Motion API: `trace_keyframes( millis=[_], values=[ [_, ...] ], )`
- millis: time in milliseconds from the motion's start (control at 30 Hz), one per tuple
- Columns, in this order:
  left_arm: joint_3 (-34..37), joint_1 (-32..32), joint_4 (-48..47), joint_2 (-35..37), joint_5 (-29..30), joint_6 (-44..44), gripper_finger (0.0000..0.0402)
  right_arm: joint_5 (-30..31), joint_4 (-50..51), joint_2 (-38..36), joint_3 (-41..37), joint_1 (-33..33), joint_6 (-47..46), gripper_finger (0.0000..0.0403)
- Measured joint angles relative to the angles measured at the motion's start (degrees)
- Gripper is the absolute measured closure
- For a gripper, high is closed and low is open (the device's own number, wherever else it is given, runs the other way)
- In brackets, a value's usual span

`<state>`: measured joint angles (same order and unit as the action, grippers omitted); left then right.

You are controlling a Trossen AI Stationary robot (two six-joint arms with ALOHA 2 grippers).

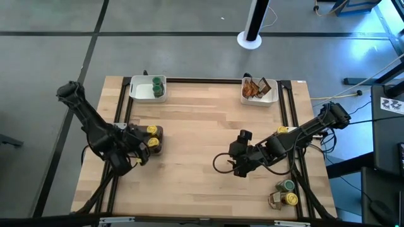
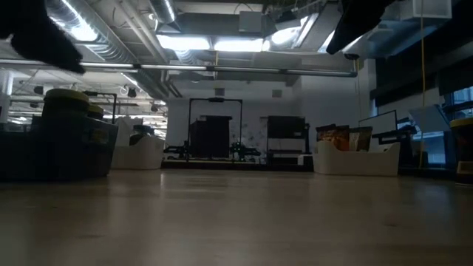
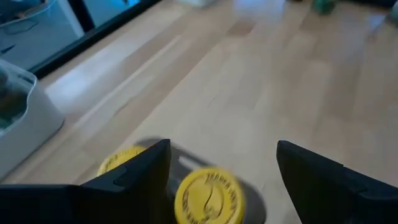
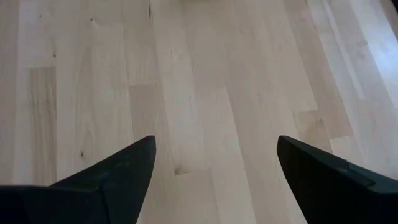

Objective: Sort spices by type
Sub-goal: Put the green seasoning bottle into the top left white bin

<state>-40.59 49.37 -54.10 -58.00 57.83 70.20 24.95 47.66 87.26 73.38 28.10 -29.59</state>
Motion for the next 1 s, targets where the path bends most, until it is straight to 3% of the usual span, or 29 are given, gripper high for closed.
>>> trace_keyframes(
  millis=[200,467,767,1000],
  values=[
    [-0.6,-2.7,11.1,1.8,3.0,-15.1,0.0126,-0.5,-1.0,0.0,0.0,0.0,-0.1,0.0068],
    [-0.6,-8.3,30.4,-1.2,2.5,-37.2,0.0125,-1.1,0.8,0.0,0.3,0.0,-0.7,0.0068],
    [-0.6,-15.0,44.8,-8.4,-7.3,-50.2,0.0125,-1.5,22.9,-0.2,8.3,0.0,-11.0,0.0068],
    [-0.6,-17.8,56.2,-14.3,-18.6,-60.3,0.0125,-2.0,41.5,-0.3,9.3,0.1,-21.3,0.0068]
  ],
)
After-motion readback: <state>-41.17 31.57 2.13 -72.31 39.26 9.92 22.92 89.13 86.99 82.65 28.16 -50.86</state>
